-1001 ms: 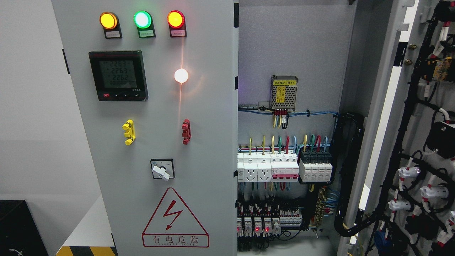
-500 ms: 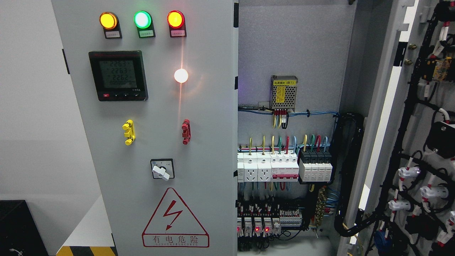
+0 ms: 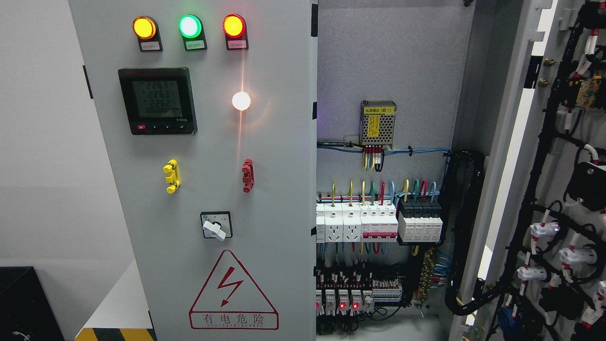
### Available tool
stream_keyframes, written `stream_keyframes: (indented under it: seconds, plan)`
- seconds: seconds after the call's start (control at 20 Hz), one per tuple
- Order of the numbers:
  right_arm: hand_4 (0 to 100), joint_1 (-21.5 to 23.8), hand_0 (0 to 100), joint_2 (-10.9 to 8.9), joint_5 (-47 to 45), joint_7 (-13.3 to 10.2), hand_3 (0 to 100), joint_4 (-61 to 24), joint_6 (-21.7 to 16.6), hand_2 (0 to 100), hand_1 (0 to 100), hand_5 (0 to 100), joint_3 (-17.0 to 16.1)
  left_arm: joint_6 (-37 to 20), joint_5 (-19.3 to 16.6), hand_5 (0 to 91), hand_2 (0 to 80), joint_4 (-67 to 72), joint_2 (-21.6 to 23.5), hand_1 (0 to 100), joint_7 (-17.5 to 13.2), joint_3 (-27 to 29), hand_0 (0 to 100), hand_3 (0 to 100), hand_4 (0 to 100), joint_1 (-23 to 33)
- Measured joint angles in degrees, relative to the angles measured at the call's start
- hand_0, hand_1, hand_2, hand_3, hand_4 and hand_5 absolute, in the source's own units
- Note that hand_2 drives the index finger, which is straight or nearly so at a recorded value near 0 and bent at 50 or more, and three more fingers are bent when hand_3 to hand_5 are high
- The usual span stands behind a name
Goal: Open door with both hands
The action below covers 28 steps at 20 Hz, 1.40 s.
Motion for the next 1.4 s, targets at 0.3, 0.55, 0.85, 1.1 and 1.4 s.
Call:
stream_keyframes:
  seconds: [0.3,0.55,0.85,1.1,1.4]
  plan:
    - [0,0.0,19,0.0,0.0,0.0,0,0.0,0.0,0,0,0,0.0,-2.3,-1.14,0.0,0.0,1.2,-1.6,0,4.13,3.16,0,0,0,0.01]
    - [0,0.0,19,0.0,0.0,0.0,0,0.0,0.0,0,0,0,0.0,-3.1,-1.48,0.0,0.0,1.7,-2.72,0,6.21,4.78,0,0,0,-0.05]
    - [0,0.0,19,0.0,0.0,0.0,0,-0.01,0.0,0,0,0,0.0,-3.21,-1.37,0.0,0.0,1.21,-3.53,0,6.16,5.93,0,0,0,-0.1]
    - [0,0.3,19,-0.02,0.0,0.0,0,-1.99,0.0,0,0,0,0.06,-3.22,-1.26,0.0,0.0,0.94,-4.07,0,5.51,6.53,0,0,0,-0.17]
    - [0,4.93,19,-0.24,0.0,0.0,0,-10.3,-0.04,0,0,0,0.34,-3.51,-1.2,0.0,0.0,0.76,-4.89,0,5.45,6.97,0,0,0,-0.28]
